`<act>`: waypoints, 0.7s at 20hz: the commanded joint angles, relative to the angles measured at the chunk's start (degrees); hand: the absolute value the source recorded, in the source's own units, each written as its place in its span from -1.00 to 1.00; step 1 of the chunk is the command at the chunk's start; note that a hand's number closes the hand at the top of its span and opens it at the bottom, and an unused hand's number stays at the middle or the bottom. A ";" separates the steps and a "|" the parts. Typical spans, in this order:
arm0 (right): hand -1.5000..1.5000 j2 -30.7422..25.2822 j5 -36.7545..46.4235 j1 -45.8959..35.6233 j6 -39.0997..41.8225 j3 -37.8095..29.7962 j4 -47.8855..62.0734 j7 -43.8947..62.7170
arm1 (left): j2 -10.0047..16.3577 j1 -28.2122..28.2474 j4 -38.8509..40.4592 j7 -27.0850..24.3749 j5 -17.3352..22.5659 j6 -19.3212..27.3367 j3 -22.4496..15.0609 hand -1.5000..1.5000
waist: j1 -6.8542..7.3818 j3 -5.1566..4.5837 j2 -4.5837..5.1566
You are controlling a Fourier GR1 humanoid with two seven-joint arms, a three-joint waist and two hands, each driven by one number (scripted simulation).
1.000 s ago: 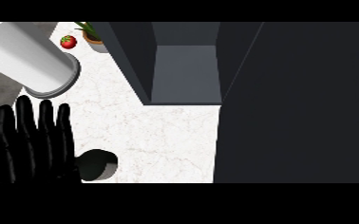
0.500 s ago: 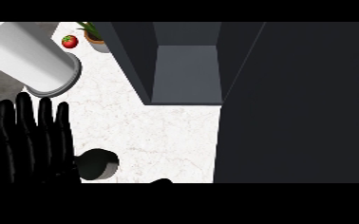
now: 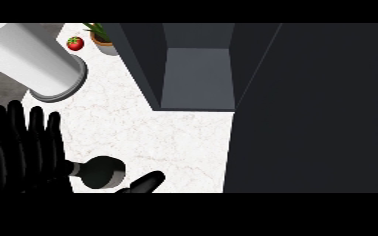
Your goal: Pick up the wine, place it into the cabinet and close the cabinet
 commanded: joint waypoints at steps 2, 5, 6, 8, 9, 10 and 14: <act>-1.00 -0.72 -1.66 0.46 -1.15 -1.47 -7.35 5.22 | -0.09 5.09 -12.41 2.17 -6.91 -2.01 0.07 -1.00 | 0.19 -0.02 -0.19; -1.00 -0.40 1.67 1.83 -0.59 1.62 -7.27 3.78 | 1.49 5.94 -14.63 3.24 -3.44 -3.34 3.98 -1.00 | 0.05 -0.05 -0.18; -1.00 -0.75 -1.04 1.10 -0.24 -1.33 -5.83 2.61 | 2.59 7.75 -15.55 1.90 -1.78 -2.05 4.44 -1.00 | 0.28 -0.05 -0.15; -1.00 -1.30 -2.30 -3.51 -1.13 -3.92 -3.53 5.07 | 2.99 5.26 -14.08 1.89 0.19 -2.80 7.26 -1.00 | 0.25 -0.09 0.14; -1.00 -0.87 -2.08 0.06 -0.13 -1.70 -5.91 3.94 | 1.79 9.21 -14.14 0.32 -1.45 -0.64 2.51 -1.00 | 0.17 -0.06 -0.14; -1.00 -0.98 -2.70 0.59 -0.07 -3.06 -6.34 3.43 | 2.69 8.53 -13.81 0.32 0.97 -0.46 5.79 -1.00 | -0.12 -0.07 -0.04; -1.00 0.92 0.63 -0.08 -0.71 0.65 -3.66 2.28 | 3.44 10.88 -15.64 1.22 3.29 -1.33 5.79 -1.00 | 0.44 -0.11 -0.14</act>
